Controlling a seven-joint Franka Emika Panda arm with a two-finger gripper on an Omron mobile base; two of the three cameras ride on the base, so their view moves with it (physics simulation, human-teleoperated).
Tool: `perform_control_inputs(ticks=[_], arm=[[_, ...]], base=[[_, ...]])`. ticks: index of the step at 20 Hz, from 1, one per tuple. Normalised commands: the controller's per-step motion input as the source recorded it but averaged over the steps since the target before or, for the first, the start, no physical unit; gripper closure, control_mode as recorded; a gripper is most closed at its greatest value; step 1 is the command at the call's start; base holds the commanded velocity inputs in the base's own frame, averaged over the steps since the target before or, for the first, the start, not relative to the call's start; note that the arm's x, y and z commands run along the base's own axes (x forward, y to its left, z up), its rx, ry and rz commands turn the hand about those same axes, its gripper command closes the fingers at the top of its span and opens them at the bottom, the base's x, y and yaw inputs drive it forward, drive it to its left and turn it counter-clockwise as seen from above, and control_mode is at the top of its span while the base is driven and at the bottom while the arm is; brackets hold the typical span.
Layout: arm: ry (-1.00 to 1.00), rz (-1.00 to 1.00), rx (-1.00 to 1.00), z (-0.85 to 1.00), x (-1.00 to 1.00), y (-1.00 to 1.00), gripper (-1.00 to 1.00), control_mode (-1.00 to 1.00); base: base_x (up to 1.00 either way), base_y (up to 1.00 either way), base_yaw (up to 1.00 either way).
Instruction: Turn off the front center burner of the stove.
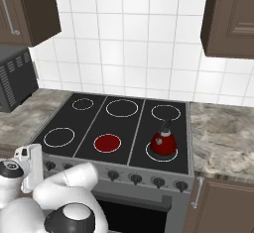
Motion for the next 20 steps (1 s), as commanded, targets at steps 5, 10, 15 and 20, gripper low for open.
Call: perform_control_inputs(ticks=[5, 10, 15, 20], arm=[[0.0, -0.09, -0.1, -0.24, 0.0, 0.0, -1.0, -1.0], [0.0, -0.06, -0.09, -0.26, 0.0, 0.0, -1.0, -1.0], [0.0, -0.03, -0.05, -0.29, 0.0, -0.02, -1.0, -1.0], [-0.03, -0.01, -0.08, -0.21, 0.03, 0.0, -1.0, -1.0]], base=[[0.0, 0.0, 0.0], [0.0, 0.0, 0.0], [0.0, 0.0, 0.0], [0.0, 0.0, 0.0]])
